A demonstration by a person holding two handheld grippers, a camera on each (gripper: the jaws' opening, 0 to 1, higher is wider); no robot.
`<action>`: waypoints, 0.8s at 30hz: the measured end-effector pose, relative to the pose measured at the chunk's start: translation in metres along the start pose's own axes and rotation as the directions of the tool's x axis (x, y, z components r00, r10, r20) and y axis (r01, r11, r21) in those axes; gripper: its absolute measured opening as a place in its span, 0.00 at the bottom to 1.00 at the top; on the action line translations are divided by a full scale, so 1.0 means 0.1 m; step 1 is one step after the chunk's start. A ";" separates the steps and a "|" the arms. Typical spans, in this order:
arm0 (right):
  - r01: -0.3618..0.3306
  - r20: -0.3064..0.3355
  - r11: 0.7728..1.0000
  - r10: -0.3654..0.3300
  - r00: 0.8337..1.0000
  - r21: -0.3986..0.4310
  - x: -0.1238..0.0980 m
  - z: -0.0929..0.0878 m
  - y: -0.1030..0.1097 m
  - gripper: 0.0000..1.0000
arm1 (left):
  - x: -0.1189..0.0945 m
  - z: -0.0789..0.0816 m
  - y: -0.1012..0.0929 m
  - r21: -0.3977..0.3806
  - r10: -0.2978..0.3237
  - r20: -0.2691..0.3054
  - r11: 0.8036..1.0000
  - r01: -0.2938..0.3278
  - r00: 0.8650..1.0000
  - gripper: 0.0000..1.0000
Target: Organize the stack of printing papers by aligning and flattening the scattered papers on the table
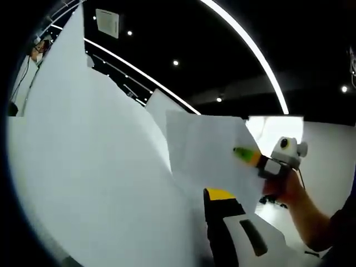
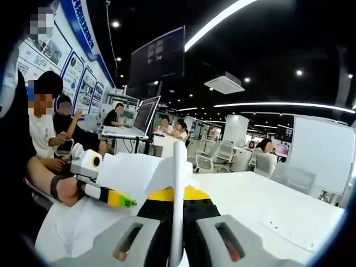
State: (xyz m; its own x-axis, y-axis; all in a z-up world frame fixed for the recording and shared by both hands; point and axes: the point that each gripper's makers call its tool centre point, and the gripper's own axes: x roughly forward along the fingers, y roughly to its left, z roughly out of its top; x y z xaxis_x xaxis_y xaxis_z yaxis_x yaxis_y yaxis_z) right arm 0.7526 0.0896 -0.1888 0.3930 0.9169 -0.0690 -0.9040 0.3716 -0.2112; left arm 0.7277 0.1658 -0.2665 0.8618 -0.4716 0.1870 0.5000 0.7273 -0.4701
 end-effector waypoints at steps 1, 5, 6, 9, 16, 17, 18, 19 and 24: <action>-0.003 0.001 1.000 0.003 1.000 0.000 0.00 0.00 0.01 0.00 | 0.00 0.00 0.00 0.000 0.000 0.000 1.000 0.000 1.000 0.22; -0.007 -0.002 1.000 0.007 1.000 0.000 0.02 -0.01 0.02 0.00 | 0.00 0.00 -0.01 -0.001 -0.001 0.000 1.000 0.001 1.000 0.22; -0.007 -0.002 1.000 0.007 1.000 -0.001 0.03 -0.01 0.02 0.00 | 0.00 -0.01 -0.01 0.000 -0.002 -0.001 1.000 0.002 1.000 0.22; -0.011 0.001 1.000 0.011 1.000 0.001 0.04 0.00 0.03 0.00 | 0.01 -0.01 -0.02 0.001 -0.002 -0.002 1.000 0.002 1.000 0.22; -0.024 0.000 1.000 0.024 1.000 0.003 0.08 -0.01 0.07 0.00 | 0.01 -0.02 -0.02 0.002 -0.003 -0.003 1.000 0.003 1.000 0.22; -0.025 0.000 1.000 0.025 1.000 0.003 0.08 -0.01 0.08 0.00 | 0.01 -0.02 -0.02 0.002 -0.003 -0.003 1.000 0.003 1.000 0.22; -0.026 0.000 1.000 0.026 1.000 0.002 0.09 -0.01 0.08 0.00 | 0.01 -0.02 -0.02 0.002 -0.003 -0.003 1.000 0.003 1.000 0.22; -0.028 -0.001 1.000 0.028 1.000 0.001 0.09 -0.01 0.09 0.00 | 0.01 -0.02 -0.02 0.002 -0.003 -0.003 1.000 0.003 1.000 0.22; -0.038 0.000 0.999 0.038 0.999 -0.001 0.12 0.01 0.12 0.00 | 0.01 -0.02 -0.02 0.001 -0.004 -0.002 1.000 0.004 1.000 0.22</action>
State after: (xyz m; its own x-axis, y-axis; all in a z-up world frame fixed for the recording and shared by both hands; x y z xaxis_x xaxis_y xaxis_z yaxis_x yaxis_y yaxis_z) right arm 0.7469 0.1051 -0.1916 0.3587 0.9302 -0.0773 -0.9180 0.3366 -0.2096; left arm 0.7271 0.1633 -0.2668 0.8597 -0.4753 0.1869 0.5033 0.7263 -0.4682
